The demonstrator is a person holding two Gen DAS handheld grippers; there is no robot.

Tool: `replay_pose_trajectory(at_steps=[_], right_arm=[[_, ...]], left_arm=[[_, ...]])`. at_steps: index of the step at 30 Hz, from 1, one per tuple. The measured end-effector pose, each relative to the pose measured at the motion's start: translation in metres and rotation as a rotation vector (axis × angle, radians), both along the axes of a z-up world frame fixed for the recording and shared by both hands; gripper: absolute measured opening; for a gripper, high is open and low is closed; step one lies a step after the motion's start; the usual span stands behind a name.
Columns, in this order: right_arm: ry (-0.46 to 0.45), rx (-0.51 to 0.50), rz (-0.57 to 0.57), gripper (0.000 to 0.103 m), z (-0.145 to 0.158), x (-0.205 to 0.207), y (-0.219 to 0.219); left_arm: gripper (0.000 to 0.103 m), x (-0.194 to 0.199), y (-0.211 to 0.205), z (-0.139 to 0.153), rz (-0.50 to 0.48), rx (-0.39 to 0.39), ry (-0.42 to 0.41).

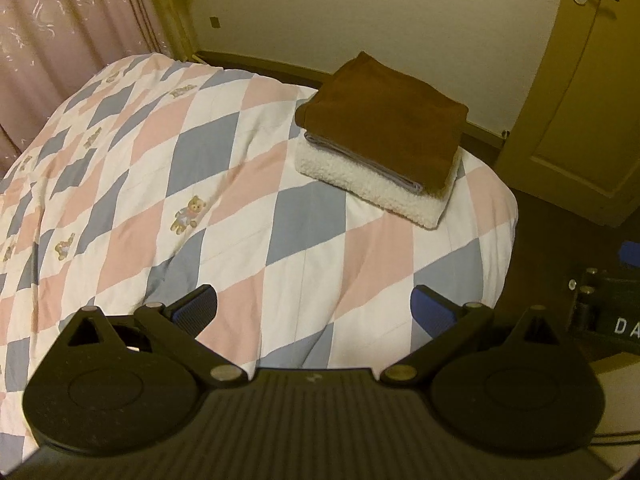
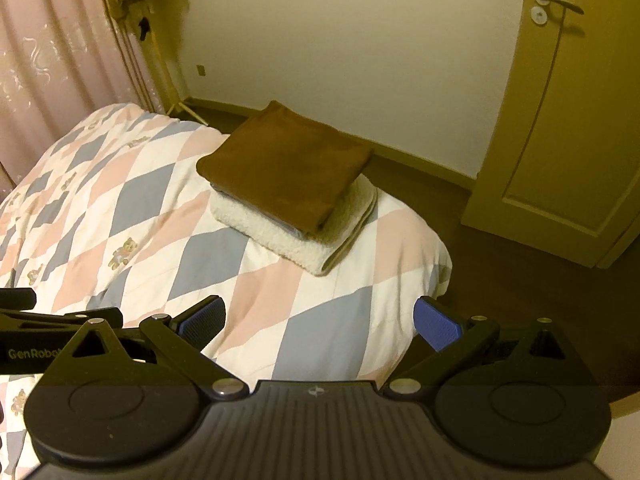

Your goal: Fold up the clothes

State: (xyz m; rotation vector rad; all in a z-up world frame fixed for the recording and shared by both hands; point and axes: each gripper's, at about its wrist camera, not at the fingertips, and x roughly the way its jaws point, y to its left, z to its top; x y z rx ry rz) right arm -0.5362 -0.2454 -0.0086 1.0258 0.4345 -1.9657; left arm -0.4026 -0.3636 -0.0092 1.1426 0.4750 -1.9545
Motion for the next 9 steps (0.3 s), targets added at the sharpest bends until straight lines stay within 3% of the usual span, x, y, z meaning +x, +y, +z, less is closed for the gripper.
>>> replay_pose_trajectory(at_steps=[9], right_arm=[[0.005,0.003,0.027,0.103,0.000,-0.025,-0.001]], left_arm=[[0.102,-0.014,0.003,0.008,0.042,-0.001,0.065]])
